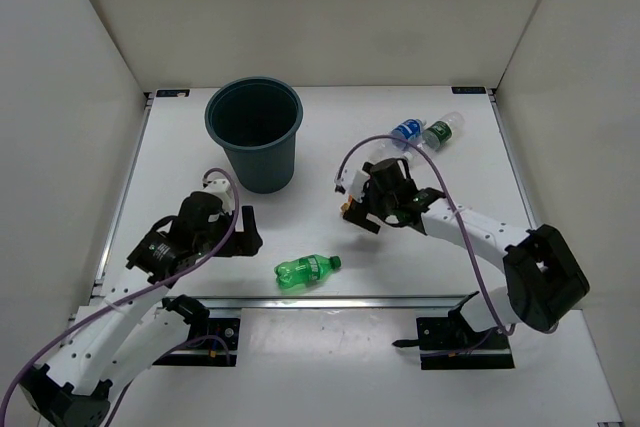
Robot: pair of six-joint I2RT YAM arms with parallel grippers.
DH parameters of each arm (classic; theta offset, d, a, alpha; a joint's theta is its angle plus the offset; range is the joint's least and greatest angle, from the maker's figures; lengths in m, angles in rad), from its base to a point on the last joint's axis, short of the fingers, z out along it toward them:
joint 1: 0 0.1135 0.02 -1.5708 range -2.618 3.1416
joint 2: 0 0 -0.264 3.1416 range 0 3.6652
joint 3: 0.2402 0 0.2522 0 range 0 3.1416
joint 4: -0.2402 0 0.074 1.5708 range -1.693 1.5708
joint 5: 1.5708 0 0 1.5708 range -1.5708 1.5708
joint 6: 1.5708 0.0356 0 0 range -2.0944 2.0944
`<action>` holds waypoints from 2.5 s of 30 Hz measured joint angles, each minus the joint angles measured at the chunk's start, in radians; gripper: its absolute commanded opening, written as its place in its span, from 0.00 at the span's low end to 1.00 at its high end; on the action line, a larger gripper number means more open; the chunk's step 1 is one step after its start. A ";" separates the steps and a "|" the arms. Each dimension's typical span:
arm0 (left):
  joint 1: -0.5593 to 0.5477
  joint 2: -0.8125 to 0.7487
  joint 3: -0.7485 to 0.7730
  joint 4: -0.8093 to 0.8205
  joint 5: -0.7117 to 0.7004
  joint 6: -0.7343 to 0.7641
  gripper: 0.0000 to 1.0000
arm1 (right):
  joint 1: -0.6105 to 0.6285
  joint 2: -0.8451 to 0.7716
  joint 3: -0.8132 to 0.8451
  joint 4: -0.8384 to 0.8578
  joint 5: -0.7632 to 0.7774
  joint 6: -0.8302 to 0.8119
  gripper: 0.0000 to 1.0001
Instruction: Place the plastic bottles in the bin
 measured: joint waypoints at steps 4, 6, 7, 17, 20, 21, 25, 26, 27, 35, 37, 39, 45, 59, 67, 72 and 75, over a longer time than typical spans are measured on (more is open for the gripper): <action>0.007 0.004 -0.005 -0.001 0.002 -0.005 0.99 | -0.053 0.069 0.170 -0.026 -0.010 0.200 0.99; 0.013 0.007 -0.009 -0.001 0.003 -0.008 0.99 | -0.063 0.137 0.321 -0.056 0.048 0.392 0.99; 0.018 0.010 -0.010 -0.002 0.006 -0.007 0.98 | -0.062 0.173 0.392 -0.070 0.078 0.483 0.99; 0.051 0.067 -0.013 -0.002 0.026 0.001 0.98 | 0.065 0.459 0.626 -0.359 0.373 1.187 0.99; 0.051 0.072 -0.013 -0.005 0.027 0.002 0.98 | 0.052 0.449 0.559 -0.388 0.420 1.281 0.99; 0.051 0.076 -0.013 -0.006 0.029 0.004 0.98 | 0.046 0.443 0.541 -0.388 0.433 1.304 0.99; 0.051 0.102 -0.013 -0.008 0.037 0.008 0.99 | 0.023 0.399 0.475 -0.351 0.451 1.361 0.99; 0.052 0.109 -0.013 -0.008 0.040 0.009 0.98 | 0.016 0.392 0.460 -0.339 0.453 1.374 0.99; 0.054 0.114 -0.013 -0.008 0.043 0.010 0.98 | 0.008 0.389 0.451 -0.329 0.453 1.383 0.99; 0.066 0.137 -0.013 -0.008 0.061 0.023 0.99 | -0.048 0.513 0.489 -0.232 0.475 1.404 0.95; 0.067 0.140 -0.013 -0.009 0.063 0.024 0.99 | -0.055 0.535 0.482 -0.214 0.471 1.412 0.84; 0.068 0.140 -0.013 -0.009 0.064 0.027 0.99 | -0.056 0.536 0.453 -0.189 0.462 1.426 0.66; 0.068 0.140 -0.013 -0.021 0.070 0.039 0.99 | -0.045 0.501 0.425 -0.148 0.430 1.408 0.29; 0.069 0.072 -0.013 -0.029 0.078 0.042 0.98 | 0.029 0.415 0.993 0.142 0.009 1.013 0.28; 0.050 0.104 -0.009 -0.025 0.118 0.074 0.99 | 0.133 0.847 1.676 0.046 -0.085 0.897 0.48; 0.024 0.134 0.026 -0.032 0.137 0.128 0.99 | 0.169 0.957 1.725 -0.090 -0.105 0.874 0.99; 0.013 0.142 0.044 -0.025 0.165 0.154 0.99 | 0.169 0.950 1.695 -0.126 -0.105 0.858 0.99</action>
